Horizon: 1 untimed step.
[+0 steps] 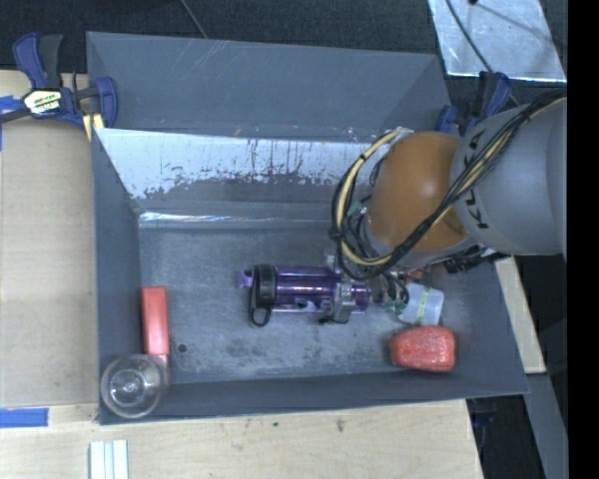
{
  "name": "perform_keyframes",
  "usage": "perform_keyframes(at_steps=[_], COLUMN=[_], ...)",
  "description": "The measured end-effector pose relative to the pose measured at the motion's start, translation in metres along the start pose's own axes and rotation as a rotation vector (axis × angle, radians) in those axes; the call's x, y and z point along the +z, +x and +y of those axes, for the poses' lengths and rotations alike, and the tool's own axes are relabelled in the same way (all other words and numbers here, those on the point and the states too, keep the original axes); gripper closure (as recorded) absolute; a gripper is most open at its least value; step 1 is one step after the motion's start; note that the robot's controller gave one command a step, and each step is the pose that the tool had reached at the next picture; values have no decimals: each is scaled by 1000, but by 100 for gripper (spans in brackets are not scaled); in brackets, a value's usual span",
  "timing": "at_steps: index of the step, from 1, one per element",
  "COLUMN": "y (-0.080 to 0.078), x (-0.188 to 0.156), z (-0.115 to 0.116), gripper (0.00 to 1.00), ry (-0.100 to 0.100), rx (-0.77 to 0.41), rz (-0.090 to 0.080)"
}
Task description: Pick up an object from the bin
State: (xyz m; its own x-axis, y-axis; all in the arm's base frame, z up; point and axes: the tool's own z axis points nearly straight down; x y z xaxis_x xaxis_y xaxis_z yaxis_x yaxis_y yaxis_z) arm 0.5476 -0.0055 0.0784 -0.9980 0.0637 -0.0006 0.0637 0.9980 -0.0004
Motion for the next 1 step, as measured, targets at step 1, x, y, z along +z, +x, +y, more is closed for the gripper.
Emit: perform_keyframes(at_steps=[1], y=[0], x=[0], z=[0], gripper=[100], ry=[0], rx=[0], rz=[0])
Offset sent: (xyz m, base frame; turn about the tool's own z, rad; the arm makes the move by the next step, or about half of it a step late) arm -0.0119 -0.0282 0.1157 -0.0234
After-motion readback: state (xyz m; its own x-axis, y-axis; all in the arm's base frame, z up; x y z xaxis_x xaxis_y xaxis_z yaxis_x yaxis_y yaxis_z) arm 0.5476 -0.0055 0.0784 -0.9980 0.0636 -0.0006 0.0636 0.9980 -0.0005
